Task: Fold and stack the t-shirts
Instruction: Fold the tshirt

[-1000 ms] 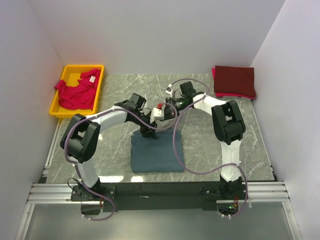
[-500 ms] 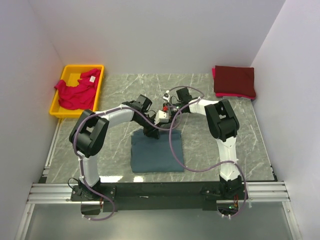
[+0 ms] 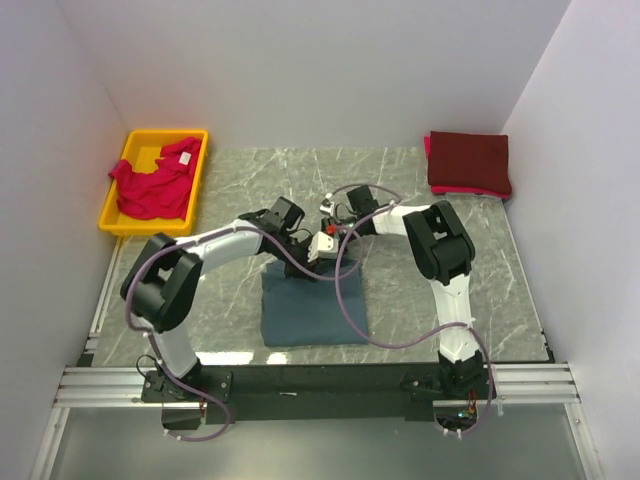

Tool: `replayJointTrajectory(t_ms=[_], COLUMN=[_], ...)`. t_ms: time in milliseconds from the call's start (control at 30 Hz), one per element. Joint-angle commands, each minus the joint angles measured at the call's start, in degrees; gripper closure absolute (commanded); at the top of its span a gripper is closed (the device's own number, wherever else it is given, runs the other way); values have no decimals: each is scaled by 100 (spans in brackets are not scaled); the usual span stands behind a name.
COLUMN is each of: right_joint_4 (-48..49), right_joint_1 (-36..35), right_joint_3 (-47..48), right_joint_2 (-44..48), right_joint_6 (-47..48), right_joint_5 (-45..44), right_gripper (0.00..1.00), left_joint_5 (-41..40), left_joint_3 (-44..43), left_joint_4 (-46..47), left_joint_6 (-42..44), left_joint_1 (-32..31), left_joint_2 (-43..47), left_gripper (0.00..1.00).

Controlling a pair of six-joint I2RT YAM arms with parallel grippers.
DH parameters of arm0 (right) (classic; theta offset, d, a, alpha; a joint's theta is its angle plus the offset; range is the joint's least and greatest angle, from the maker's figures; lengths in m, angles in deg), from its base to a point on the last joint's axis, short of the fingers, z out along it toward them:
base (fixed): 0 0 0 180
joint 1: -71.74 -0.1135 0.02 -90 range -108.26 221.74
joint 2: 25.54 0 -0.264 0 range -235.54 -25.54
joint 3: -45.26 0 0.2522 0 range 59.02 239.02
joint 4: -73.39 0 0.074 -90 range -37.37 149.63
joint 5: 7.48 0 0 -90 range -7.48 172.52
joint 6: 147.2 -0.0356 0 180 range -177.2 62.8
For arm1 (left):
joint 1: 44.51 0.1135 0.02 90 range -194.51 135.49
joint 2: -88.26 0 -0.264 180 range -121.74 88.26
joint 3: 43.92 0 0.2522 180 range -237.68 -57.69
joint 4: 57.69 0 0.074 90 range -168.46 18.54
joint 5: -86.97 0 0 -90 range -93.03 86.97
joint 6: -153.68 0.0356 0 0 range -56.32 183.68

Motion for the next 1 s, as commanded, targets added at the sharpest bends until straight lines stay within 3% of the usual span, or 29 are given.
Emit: replayJointTrajectory(t_ms=[0, 600, 967], right_joint_4=[-30, -505, -689], right_joint_1=[-224, -278, -286], right_joint_3=[-82, 120, 129], right_joint_2=[-90, -996, -1014], right_joint_6=[131, 44, 202], right_joint_5=[274, 397, 388], right_gripper=[90, 91, 91], left_joint_5=[-386, -1240, -1547], left_joint_3=[139, 553, 289], left_joint_4=[366, 1104, 1341], left_joint_6=[-33, 301, 617], left_joint_1=[-175, -404, -395], left_joint_2=[494, 1531, 1347], left_gripper=[99, 99, 99])
